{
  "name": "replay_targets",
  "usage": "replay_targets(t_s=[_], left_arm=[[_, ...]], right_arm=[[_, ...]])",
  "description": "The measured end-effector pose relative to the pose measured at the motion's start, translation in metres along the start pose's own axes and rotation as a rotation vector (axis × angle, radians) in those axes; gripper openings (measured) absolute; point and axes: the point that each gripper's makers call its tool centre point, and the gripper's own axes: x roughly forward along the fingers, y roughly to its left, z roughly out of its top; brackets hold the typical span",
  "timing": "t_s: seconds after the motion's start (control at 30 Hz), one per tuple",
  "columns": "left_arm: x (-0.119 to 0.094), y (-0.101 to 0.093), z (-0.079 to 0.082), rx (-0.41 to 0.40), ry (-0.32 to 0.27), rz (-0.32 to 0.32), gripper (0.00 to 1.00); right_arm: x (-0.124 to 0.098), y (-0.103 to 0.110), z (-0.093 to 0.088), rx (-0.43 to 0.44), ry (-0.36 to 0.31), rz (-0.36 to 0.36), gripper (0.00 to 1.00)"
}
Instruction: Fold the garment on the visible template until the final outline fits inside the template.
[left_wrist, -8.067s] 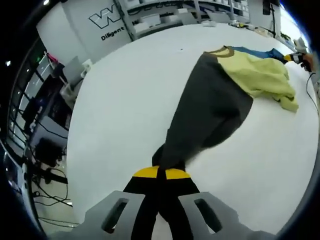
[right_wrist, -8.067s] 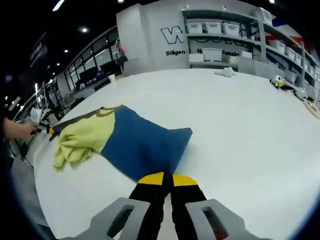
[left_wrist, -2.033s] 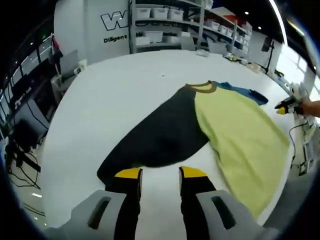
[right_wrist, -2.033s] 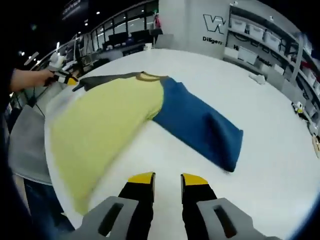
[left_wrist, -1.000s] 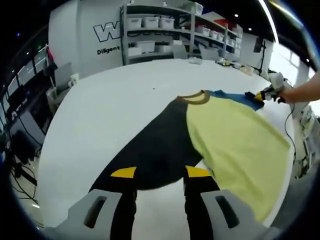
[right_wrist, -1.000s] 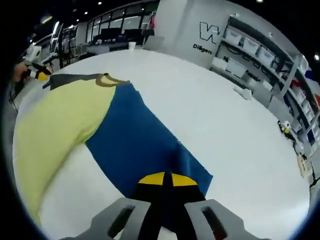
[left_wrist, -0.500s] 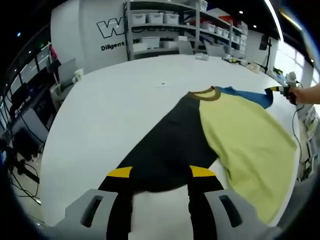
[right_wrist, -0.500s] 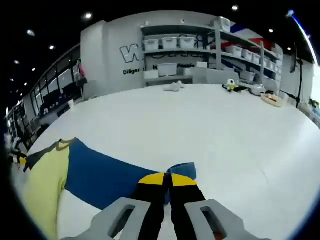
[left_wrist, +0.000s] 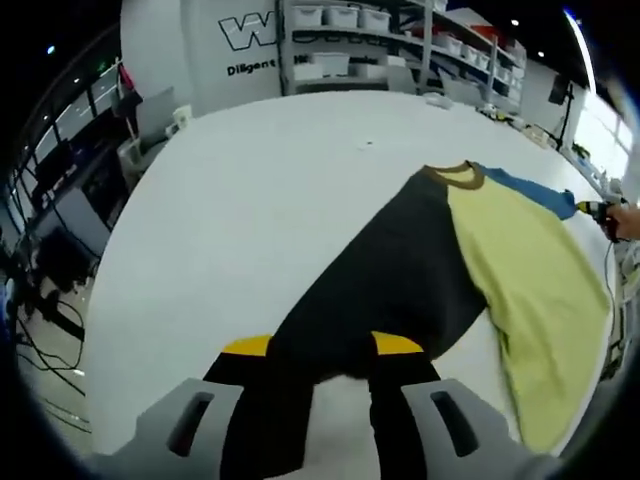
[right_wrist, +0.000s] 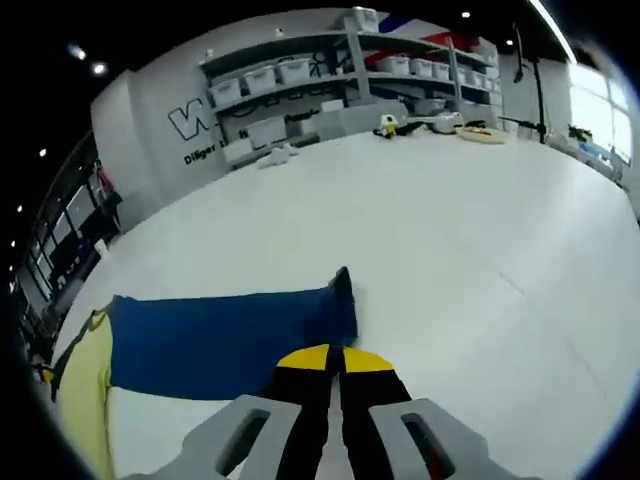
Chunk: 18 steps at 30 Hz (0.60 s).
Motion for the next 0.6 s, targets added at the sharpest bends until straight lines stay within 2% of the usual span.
replay_targets(t_s=[0.13,0.2,0.3,0.5,0.6], left_arm=[[0.006,0.005,-0.007,-0.003,0.039,0.008,0.27],[0.008,0.006,-0.008,0.003,0.05,0.011,0.28],[0.009,0.008,-0.007,-0.009,0.051,0.015,0.29],[0.01,0.011,-0.006,-0.006,0.049,0.014,0.27],[0.009,0.01,-0.007,-0.018,0.043,0.017,0.27]], right_arm=[[0.001,-0.004,-0.005,0.005,0.01,0.001,0.0],[0.003,-0.005,-0.005,-0.002,0.011,0.012,0.0],[0.003,-0.008,-0.003,0.0,0.012,0.009,0.0],[0.001,-0.024,-0.001,-0.061,0.02,-0.029,0.0],[0.0,-0.024,0.0,-0.018,0.011,-0.016,0.0]])
